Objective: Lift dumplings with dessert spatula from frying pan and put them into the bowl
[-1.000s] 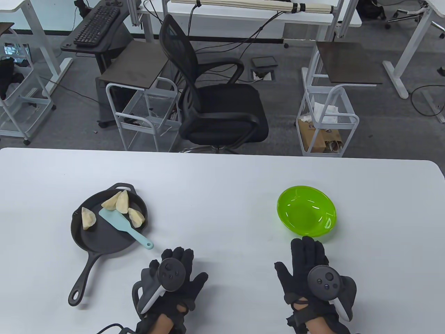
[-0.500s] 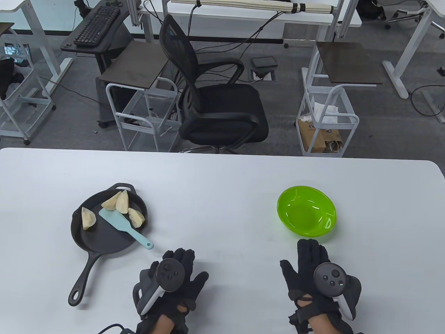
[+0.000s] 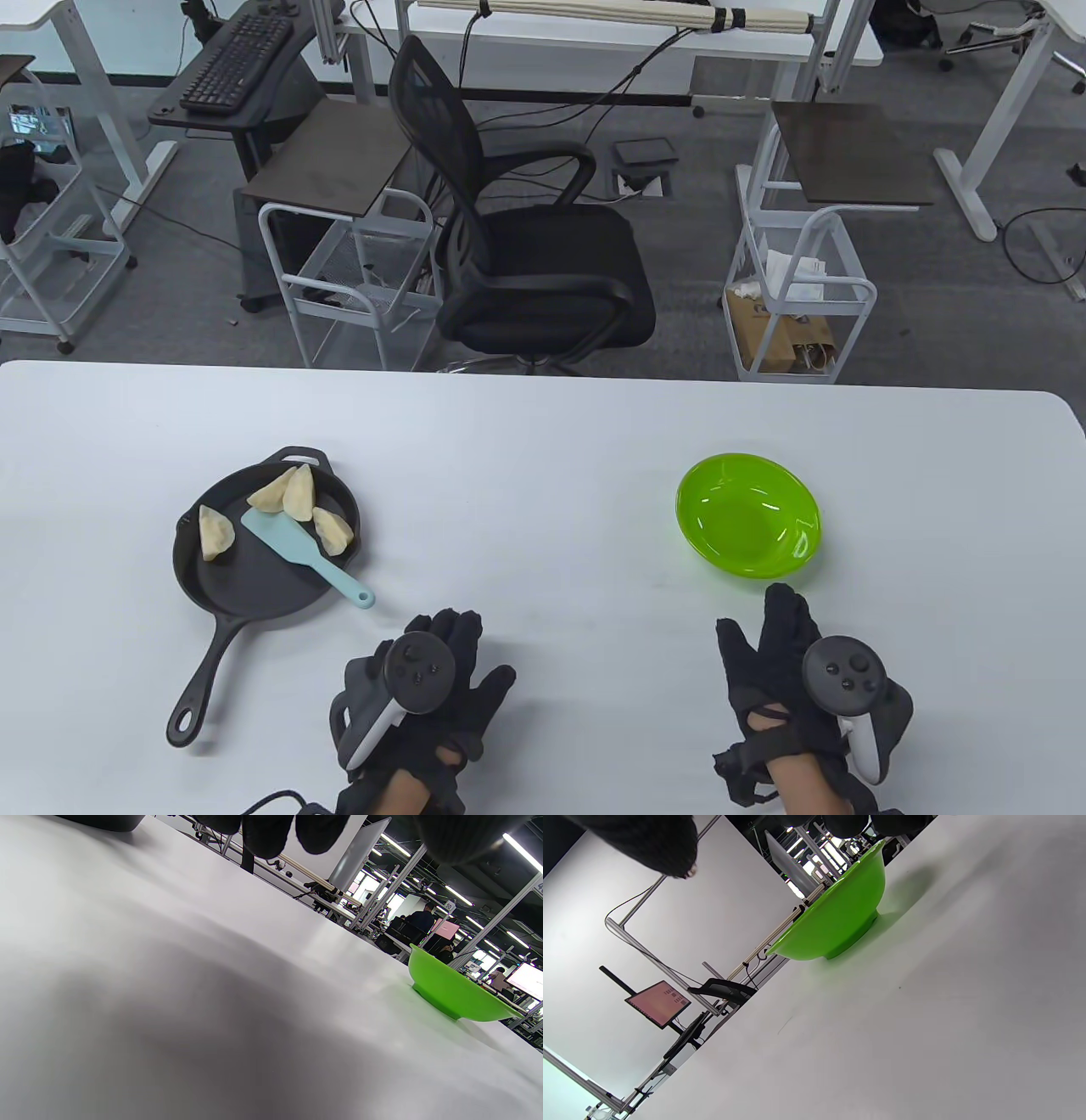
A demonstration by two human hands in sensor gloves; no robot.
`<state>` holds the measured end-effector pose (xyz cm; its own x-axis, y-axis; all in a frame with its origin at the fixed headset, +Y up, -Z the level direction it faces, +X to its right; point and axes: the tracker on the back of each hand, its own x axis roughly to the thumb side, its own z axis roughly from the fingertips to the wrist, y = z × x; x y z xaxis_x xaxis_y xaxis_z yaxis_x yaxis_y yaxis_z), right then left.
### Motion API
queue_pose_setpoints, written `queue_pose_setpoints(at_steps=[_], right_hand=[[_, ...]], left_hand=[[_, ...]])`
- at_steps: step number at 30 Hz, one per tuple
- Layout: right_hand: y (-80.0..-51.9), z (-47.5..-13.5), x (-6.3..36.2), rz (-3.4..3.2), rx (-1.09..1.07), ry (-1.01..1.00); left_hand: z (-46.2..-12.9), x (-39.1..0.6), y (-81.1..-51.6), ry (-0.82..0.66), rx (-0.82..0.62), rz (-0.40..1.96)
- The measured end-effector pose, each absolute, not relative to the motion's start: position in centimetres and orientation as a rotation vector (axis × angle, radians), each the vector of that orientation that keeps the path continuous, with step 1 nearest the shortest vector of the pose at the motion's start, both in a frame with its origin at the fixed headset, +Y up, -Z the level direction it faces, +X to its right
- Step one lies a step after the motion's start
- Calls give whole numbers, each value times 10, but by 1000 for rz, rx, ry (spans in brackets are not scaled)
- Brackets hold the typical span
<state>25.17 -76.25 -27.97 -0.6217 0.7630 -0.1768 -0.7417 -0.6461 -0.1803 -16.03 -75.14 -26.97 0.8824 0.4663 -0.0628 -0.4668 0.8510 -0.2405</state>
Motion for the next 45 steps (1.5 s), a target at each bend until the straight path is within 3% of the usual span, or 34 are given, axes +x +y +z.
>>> queue_pose_setpoints(at_steps=[12,23,29,45], right_hand=[[-772,-285,273,2125,-499,-112],[-785,-311,288,1982,-688,-21],[-802,-331,289,1751,-731,143],[-824,-366,287,1452,-922,69]], left_hand=[[-271,-155,-755,-10,-286,489],[-272,-155,-754,-6,-270,478],[-274,-158,-755,4,-280,482],[-277,-158,-755,2,-294,483]])
